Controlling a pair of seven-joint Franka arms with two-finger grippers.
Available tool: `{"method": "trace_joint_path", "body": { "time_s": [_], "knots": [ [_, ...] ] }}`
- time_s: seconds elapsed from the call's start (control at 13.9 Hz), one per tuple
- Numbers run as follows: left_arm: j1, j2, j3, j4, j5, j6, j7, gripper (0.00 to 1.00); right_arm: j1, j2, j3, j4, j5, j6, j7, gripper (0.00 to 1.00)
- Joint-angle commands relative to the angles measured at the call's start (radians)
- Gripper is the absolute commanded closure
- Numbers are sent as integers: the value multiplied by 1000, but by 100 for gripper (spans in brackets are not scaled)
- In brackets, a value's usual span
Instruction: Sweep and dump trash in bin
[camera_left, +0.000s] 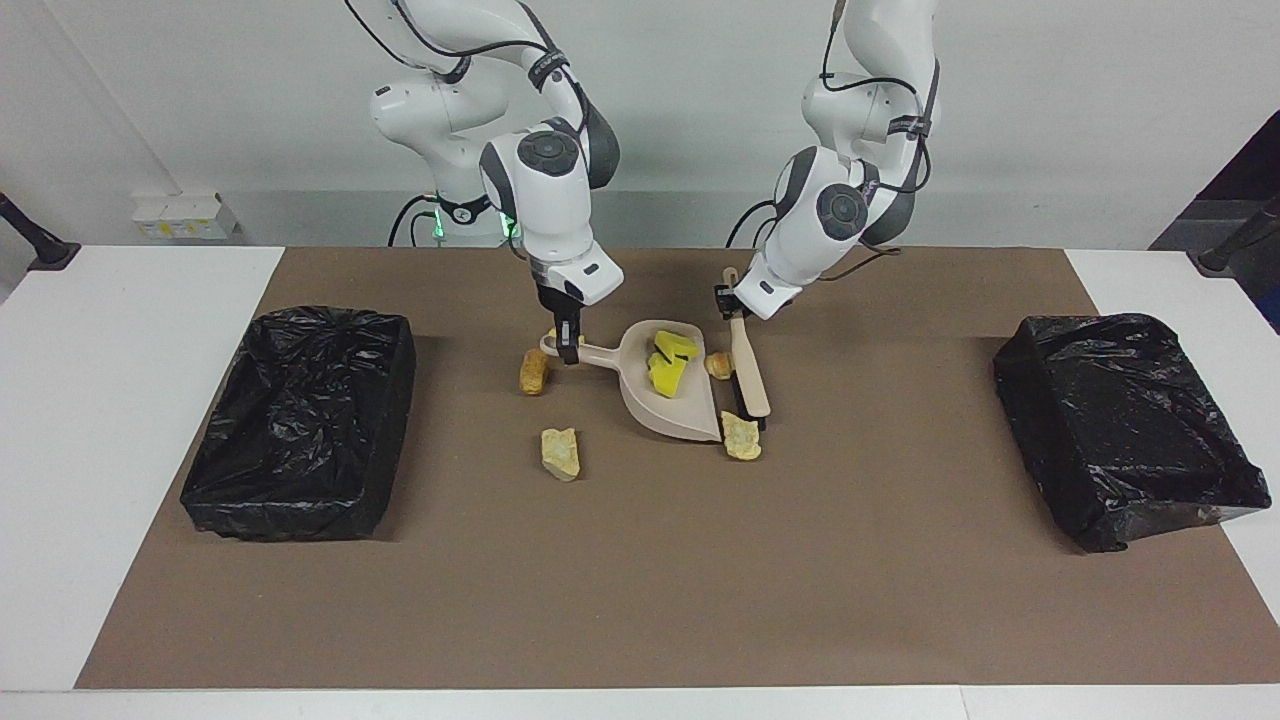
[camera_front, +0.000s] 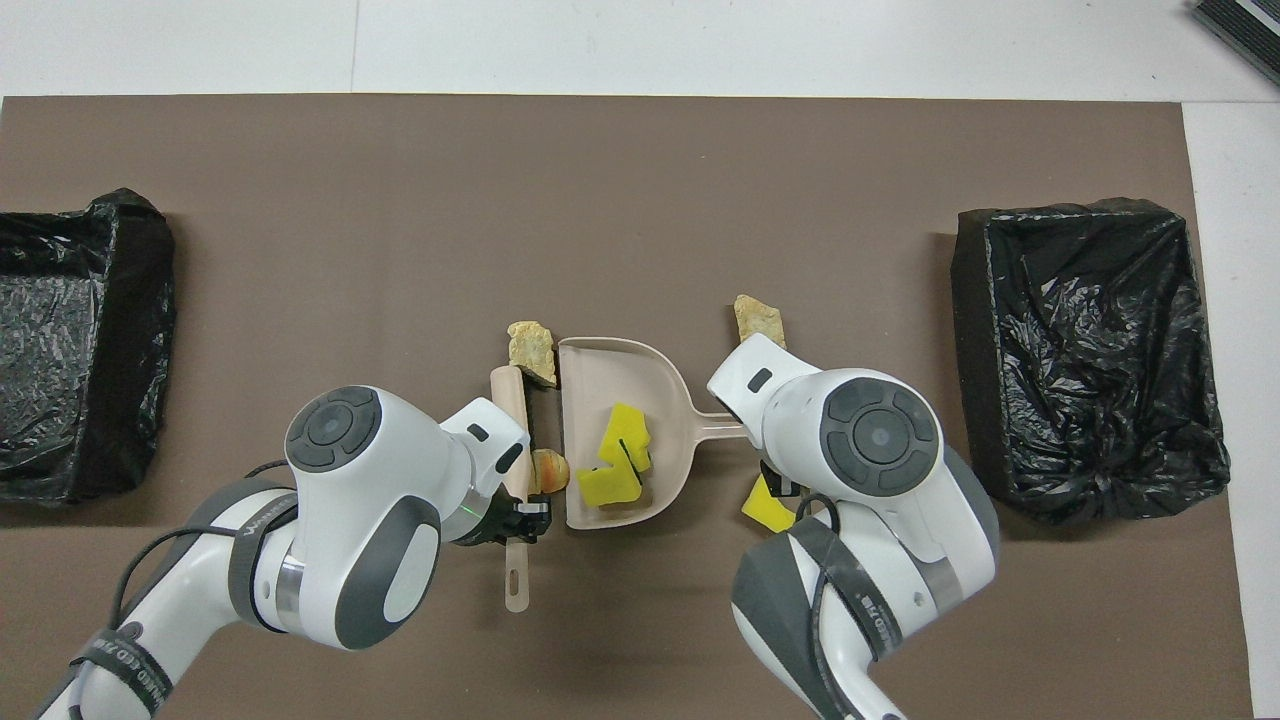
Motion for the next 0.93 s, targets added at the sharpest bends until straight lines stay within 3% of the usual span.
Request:
{"method": "trace_joint_path", "body": {
  "time_s": [0.0, 0.43, 0.57, 0.86],
  "knots": [
    [-58, 10, -4, 57, -35, -73, 13, 100, -39, 12, 7, 21, 68, 2, -72, 100],
    [-52, -22, -1, 178, -115, -182, -5, 100, -80, 56, 8, 23, 146, 9, -109, 100],
    [-38, -24, 8, 183, -69, -177, 0, 100, -80, 64, 7, 27, 158, 18, -107, 100],
    [86, 5, 8, 206, 125, -183, 33, 100, -80, 109, 8, 48, 160, 60, -97, 100]
  ]
}}
